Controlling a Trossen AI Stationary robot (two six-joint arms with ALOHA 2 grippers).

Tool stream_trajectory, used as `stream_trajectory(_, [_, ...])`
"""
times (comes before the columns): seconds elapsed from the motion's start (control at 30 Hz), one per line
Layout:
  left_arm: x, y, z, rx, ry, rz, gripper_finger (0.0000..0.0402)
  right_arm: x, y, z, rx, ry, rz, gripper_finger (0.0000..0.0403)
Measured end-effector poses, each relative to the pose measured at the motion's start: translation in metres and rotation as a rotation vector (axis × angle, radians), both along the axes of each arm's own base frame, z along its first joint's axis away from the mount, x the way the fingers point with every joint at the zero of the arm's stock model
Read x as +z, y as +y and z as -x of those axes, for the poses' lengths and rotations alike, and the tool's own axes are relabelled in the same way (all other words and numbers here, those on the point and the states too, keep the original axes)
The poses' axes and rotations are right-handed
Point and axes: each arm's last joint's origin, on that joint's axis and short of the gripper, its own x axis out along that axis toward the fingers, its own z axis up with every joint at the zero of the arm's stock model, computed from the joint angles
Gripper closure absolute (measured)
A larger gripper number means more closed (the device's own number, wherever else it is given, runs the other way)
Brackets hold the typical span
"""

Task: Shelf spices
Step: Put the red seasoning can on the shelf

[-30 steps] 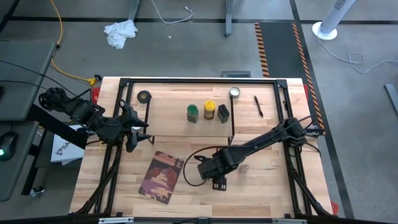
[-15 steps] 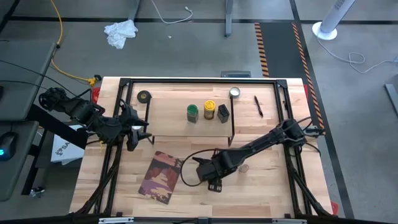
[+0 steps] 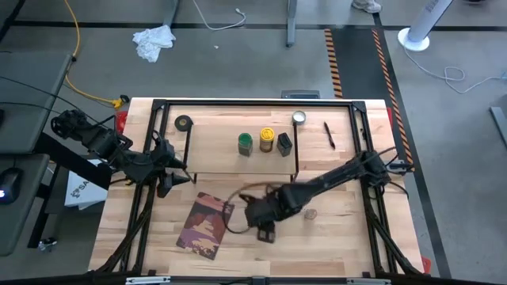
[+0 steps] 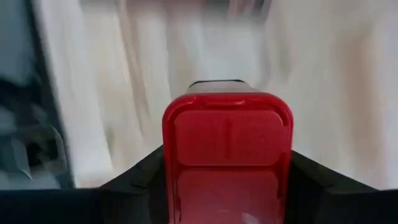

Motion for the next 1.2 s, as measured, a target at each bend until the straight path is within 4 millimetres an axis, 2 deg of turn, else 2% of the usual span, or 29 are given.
stream_trajectory(0.17, [-0.004, -0.001, 0.007, 0.072, 0.018, -0.042, 0.0145, 0.062, -0.028, -0.023, -0.078, -0.262, 0.102, 0.0201])
stream_trajectory(0.3, [-0.005, -0.002, 0.01, 0.112, 0.011, -0.057, 0.0145, 0.094, -0.063, -0.03, -0.159, -0.343, 0.17, 0.0201])
stream_trajectory(0.47, [-0.005, -0.003, 0.01, 0.128, 0.003, -0.056, 0.0145, 0.098, -0.107, -0.02, -0.219, -0.183, 0.252, 0.0201])
stream_trajectory(0.6, [-0.006, -0.004, 0.008, 0.133, 0.007, -0.068, 0.0145, 0.096, -0.124, -0.012, -0.194, -0.069, 0.251, 0.0201])
stream_trajectory(0.77, [-0.008, -0.007, 0.004, 0.134, 0.02, -0.081, 0.0145, 0.092, -0.128, -0.01, -0.159, -0.017, 0.156, 0.0176])
stream_trajectory(0.97, [-0.01, -0.009, 0.001, 0.133, 0.031, -0.091, 0.0145, 0.094, -0.129, -0.014, -0.179, -0.076, 0.258, 0.0144])
stream_trajectory(1.2, [-0.01, -0.009, 0.001, 0.133, 0.033, -0.092, 0.0145, 0.101, -0.132, -0.017, -0.12, -0.121, 0.287, 0.0138])
